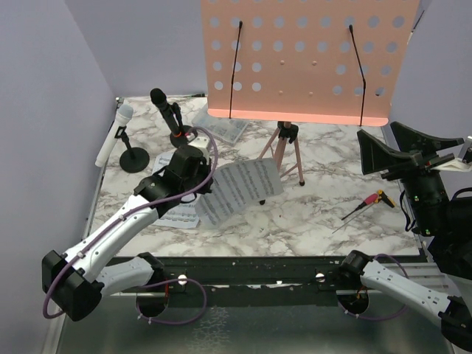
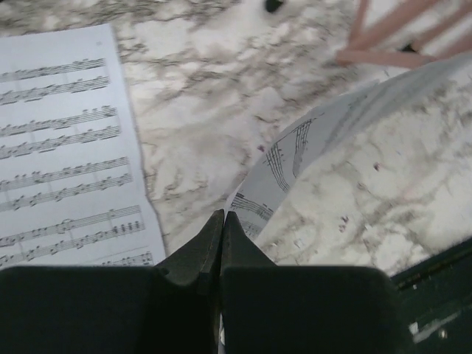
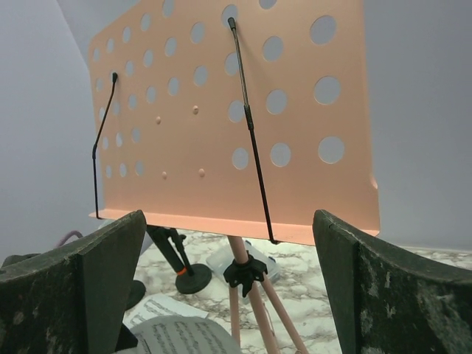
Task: Pack up the instrument practice props
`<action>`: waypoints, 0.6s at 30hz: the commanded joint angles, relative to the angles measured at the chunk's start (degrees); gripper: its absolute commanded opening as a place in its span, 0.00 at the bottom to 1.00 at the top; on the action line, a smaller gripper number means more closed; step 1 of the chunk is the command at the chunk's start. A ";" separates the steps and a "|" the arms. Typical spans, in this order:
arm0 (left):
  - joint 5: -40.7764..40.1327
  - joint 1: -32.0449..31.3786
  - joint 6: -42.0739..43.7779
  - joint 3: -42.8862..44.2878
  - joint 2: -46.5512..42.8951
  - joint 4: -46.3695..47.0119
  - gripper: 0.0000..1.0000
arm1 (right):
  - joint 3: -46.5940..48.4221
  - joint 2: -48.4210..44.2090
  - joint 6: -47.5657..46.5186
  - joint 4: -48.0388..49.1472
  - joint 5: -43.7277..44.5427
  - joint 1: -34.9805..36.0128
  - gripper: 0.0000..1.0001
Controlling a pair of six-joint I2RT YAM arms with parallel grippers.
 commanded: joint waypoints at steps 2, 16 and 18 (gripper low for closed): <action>-4.58 10.17 -6.93 -3.95 -0.56 1.39 0.00 | -0.66 0.03 -1.90 1.48 1.80 0.24 1.00; -12.48 17.63 -8.97 -4.24 2.44 -4.11 0.00 | -0.47 1.46 -6.20 2.53 2.75 0.27 1.00; -13.21 19.00 -8.40 -4.16 2.75 -4.79 0.00 | -0.69 1.50 -6.81 3.15 2.96 0.29 1.00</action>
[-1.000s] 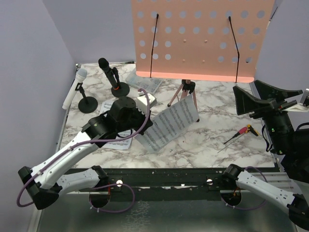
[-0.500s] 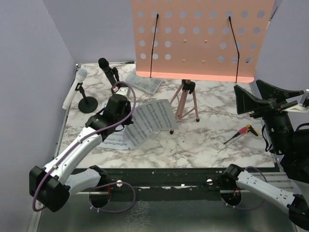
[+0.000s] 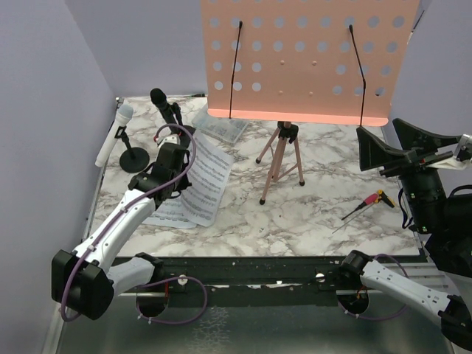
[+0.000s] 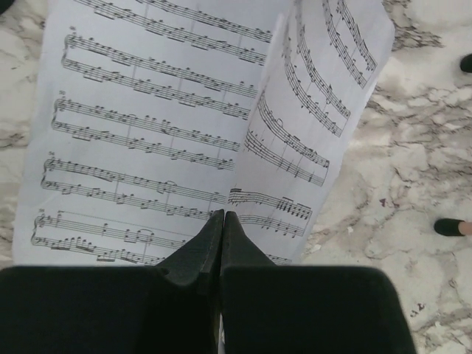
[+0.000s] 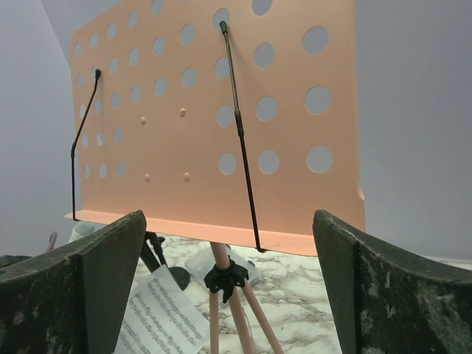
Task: Pack up the instrument practice props
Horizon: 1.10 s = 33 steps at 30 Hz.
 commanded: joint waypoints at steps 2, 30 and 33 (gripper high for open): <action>-5.55 3.45 0.92 0.19 0.19 -2.67 0.00 | -0.96 0.52 -3.25 2.30 1.52 0.27 1.00; -14.09 6.77 17.95 7.22 7.86 -10.60 0.00 | -2.04 -0.78 -5.91 3.59 1.13 0.28 1.00; -16.89 6.88 18.84 6.60 8.33 -9.58 0.00 | -2.36 -0.78 -5.91 3.39 0.75 0.29 1.00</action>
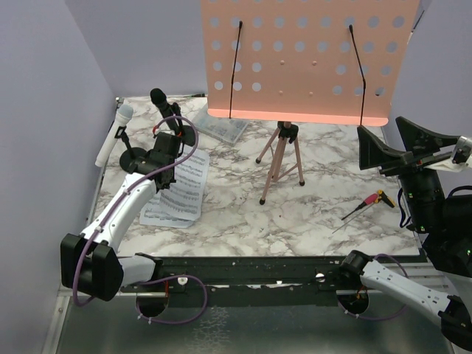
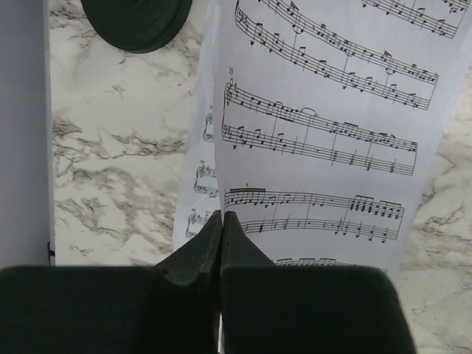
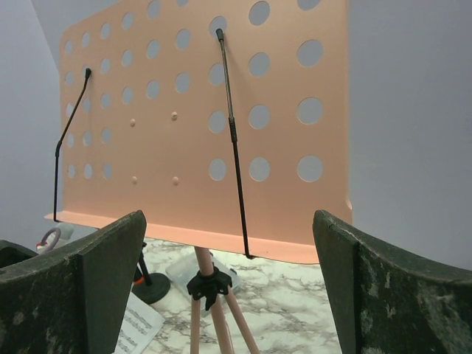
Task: Pack up the instrument practice props
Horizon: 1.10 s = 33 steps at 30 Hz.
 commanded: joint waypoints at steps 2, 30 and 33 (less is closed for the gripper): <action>-6.68 0.44 2.35 -0.93 1.64 0.64 0.00 | -1.24 -0.58 -0.79 0.48 -0.11 0.28 1.00; -9.44 0.38 8.63 -6.40 9.31 14.97 0.03 | -5.98 -1.94 0.66 -7.51 -13.72 0.29 1.00; -11.11 0.40 9.04 -6.62 10.24 15.27 0.02 | -6.48 -2.05 0.87 -9.77 -15.13 0.28 1.00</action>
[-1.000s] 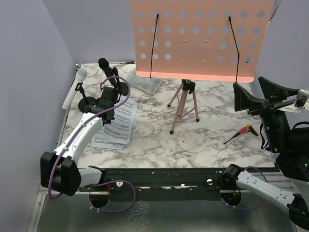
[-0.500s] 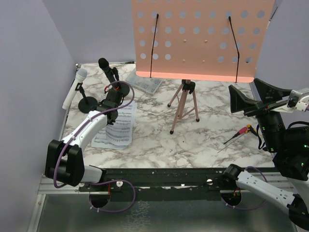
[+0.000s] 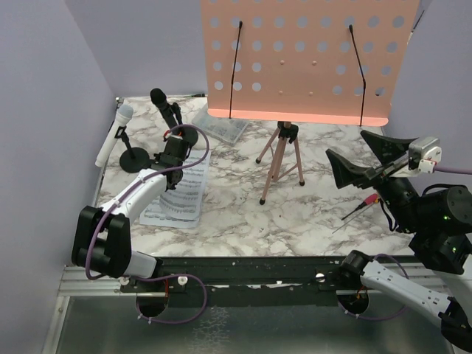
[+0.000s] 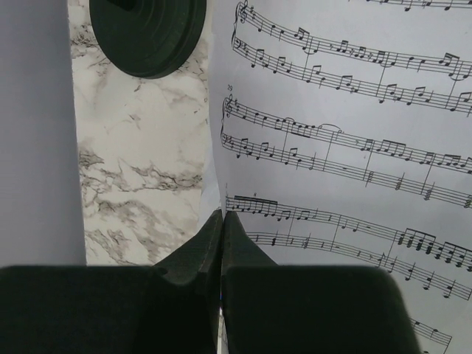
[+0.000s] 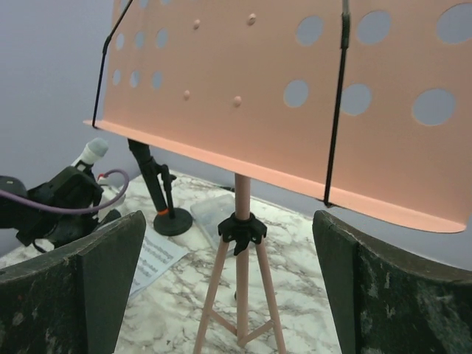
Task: Pack up the instrument practice props
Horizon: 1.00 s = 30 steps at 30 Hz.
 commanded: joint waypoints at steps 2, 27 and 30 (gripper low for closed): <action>-5.08 0.33 1.48 -1.34 2.11 2.67 0.01 | -1.60 -0.93 0.61 -5.80 -6.22 0.23 1.00; 10.84 -0.41 -8.34 -0.64 -10.93 -0.17 0.67 | -24.05 -0.72 4.10 6.90 -0.59 0.26 1.00; 19.03 -0.59 -9.49 -2.24 -15.05 2.34 0.74 | -26.97 -0.50 4.83 11.64 1.50 0.23 1.00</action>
